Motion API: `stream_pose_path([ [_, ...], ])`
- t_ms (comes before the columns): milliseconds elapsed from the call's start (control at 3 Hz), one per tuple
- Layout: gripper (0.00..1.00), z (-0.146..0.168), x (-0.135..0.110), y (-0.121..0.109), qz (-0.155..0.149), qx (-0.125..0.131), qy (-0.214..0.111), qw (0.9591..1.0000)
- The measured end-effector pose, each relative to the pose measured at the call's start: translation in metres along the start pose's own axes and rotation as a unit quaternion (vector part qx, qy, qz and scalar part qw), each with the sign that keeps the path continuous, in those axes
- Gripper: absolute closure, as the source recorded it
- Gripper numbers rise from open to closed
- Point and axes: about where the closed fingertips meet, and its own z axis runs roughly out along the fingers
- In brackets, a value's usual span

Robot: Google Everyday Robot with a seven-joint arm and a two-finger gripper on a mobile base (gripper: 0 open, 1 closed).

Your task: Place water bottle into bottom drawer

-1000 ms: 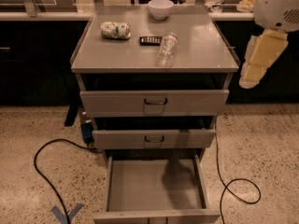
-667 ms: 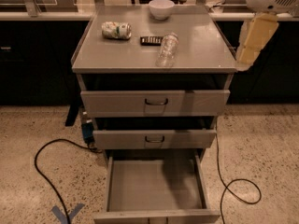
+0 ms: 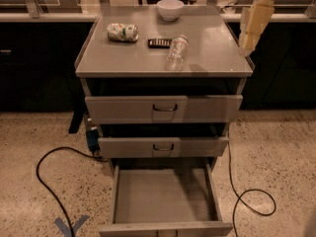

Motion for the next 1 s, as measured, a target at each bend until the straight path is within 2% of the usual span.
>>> stream_pose_path([
  [333,0.00,0.015,0.001,-0.019,-0.022,-0.004,-0.024,0.9995],
  [667,0.00,0.029,-0.001,-0.038,-0.038,0.013,-0.044,0.9982],
  [1000,0.00,0.030,-0.001,-0.038,-0.039,0.013,-0.044,0.9982],
])
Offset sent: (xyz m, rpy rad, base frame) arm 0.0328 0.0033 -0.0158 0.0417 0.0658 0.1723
